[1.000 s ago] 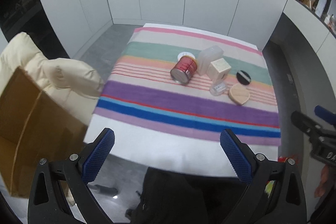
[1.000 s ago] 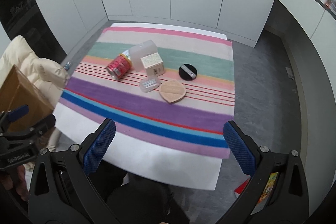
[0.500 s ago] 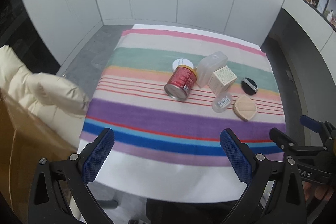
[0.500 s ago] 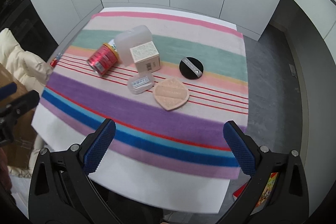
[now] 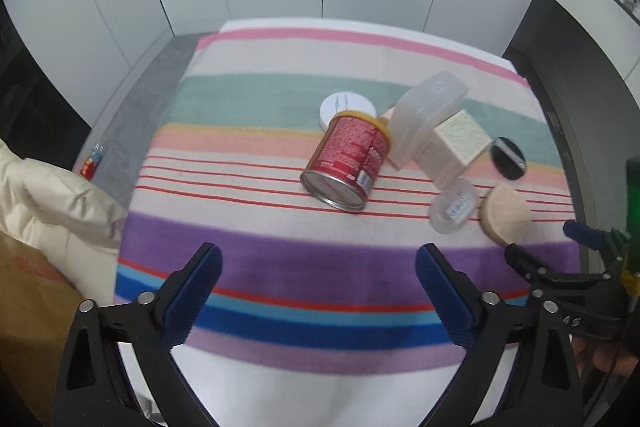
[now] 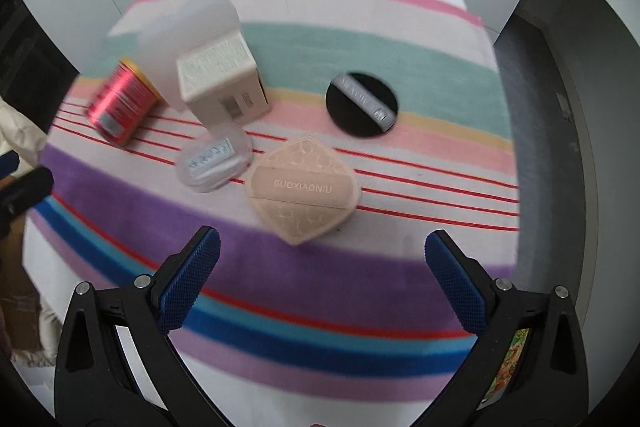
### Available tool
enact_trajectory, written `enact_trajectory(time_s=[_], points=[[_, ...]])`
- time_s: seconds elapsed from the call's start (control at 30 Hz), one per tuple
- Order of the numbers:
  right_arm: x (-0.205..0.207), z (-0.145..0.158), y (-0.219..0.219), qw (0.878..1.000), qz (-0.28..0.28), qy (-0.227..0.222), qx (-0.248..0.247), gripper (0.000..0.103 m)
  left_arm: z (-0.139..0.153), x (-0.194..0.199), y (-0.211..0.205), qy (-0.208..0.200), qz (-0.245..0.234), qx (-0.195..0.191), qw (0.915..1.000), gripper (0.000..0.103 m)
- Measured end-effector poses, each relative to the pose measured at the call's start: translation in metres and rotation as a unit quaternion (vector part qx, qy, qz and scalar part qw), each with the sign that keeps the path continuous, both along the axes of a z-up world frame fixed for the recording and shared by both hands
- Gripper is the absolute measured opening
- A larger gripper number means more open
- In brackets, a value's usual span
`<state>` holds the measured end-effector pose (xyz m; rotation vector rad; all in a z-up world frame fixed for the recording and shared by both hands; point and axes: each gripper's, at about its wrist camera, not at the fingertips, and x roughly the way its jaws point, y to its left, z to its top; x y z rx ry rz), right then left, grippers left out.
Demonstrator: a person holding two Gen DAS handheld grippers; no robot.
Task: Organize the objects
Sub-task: 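Reach toward the red can with the left tool while the right tool approaches the beige puff, then close the left tool on the red can while the right tool grips the beige puff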
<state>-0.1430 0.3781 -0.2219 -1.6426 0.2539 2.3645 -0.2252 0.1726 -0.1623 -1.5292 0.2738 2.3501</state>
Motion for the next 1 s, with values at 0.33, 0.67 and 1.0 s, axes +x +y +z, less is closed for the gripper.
enact_trajectory(time_s=[0.33, 0.67, 1.0], points=[[-0.017, -0.033, 0.004, 1.0, -0.016, 0.012, 0.001, 0.101, -0.042, -0.032, 0.022, -0.015, -0.031, -0.004, 0.9994, 0.095], [-0.021, -0.033, -0.004, 0.999, 0.001, 0.042, 0.001, 0.071, -0.057, -0.061, 0.041, -0.021, -0.044, 0.016, 0.9987, 0.074], [-0.018, -0.01, 0.001, 0.999, -0.007, 0.03, -0.016, 0.07, -0.048, -0.055, 0.035, -0.033, -0.025, 0.025, 0.9988, 0.057]])
